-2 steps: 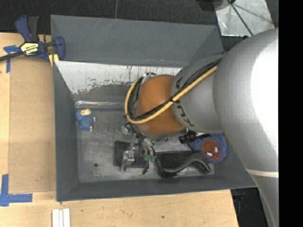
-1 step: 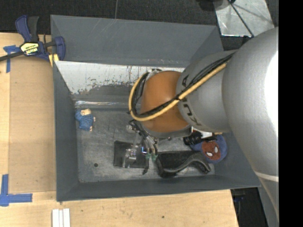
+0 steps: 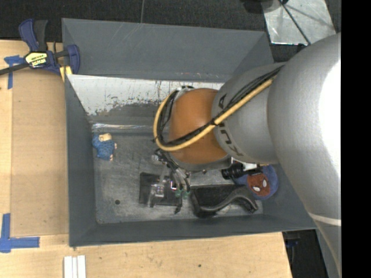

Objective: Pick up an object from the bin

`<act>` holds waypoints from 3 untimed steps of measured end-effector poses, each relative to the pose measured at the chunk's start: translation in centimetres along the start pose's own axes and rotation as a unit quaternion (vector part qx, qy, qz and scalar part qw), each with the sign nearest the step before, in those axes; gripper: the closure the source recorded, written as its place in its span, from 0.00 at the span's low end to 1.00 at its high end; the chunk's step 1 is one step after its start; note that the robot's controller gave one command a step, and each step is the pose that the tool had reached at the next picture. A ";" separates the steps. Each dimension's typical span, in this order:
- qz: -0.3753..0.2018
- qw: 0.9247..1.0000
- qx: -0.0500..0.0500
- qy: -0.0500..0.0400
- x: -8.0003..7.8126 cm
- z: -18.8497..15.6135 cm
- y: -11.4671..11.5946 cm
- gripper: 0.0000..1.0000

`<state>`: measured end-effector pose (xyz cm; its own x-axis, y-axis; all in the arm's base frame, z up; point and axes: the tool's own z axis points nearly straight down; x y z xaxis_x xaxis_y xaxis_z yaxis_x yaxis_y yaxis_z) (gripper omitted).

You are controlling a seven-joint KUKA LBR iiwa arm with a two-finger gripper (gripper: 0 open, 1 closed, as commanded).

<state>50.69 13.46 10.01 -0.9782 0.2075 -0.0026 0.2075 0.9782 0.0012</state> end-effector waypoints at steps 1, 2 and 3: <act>0.057 0.998 -0.001 0.001 -0.1 2.7 -1.4 0.00; 0.056 0.998 -0.001 0.000 -0.1 2.5 -1.3 0.00; 0.058 0.998 -0.003 -0.008 -0.7 2.2 -1.3 1.00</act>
Offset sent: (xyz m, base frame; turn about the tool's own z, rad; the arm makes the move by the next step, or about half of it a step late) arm -0.0037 -0.0158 -0.0301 0.1195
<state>51.09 12.03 7.85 -0.9478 0.3185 -0.0184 0.3184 0.9479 0.0085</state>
